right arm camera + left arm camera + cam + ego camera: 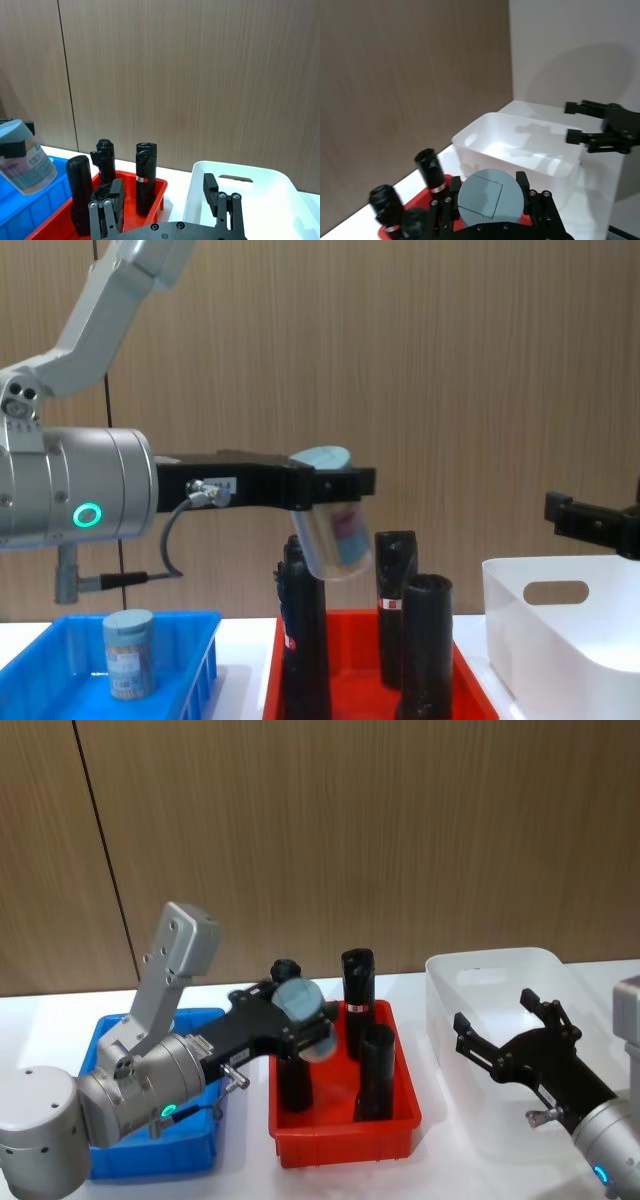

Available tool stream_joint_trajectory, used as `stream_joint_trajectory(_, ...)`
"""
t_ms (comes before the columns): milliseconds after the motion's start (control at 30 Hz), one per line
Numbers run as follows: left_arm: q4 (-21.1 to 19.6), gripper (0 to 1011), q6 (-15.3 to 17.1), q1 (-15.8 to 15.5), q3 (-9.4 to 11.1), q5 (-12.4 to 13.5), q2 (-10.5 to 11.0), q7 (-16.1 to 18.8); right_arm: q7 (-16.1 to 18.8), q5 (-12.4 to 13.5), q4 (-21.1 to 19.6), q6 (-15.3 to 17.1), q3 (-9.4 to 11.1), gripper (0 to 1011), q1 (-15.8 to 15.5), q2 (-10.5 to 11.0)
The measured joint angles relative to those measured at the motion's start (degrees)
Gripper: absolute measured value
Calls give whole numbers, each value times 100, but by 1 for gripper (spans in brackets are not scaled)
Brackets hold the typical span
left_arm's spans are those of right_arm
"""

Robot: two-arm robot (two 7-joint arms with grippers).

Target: Pick the cotton swabs from the blue box and place them into the white box.

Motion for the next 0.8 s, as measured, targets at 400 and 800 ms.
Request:
stream_joint_trajectory(400, 231, 669, -328, -70, 62, -86, 76, -1108, 0, 0, 0, 0, 0, 1002, 0, 0)
stream_joint_trajectory(800, 201, 669, -412, 16, 67, -58, 242, -1421, 0, 0, 0, 0, 0, 1002, 0, 0)
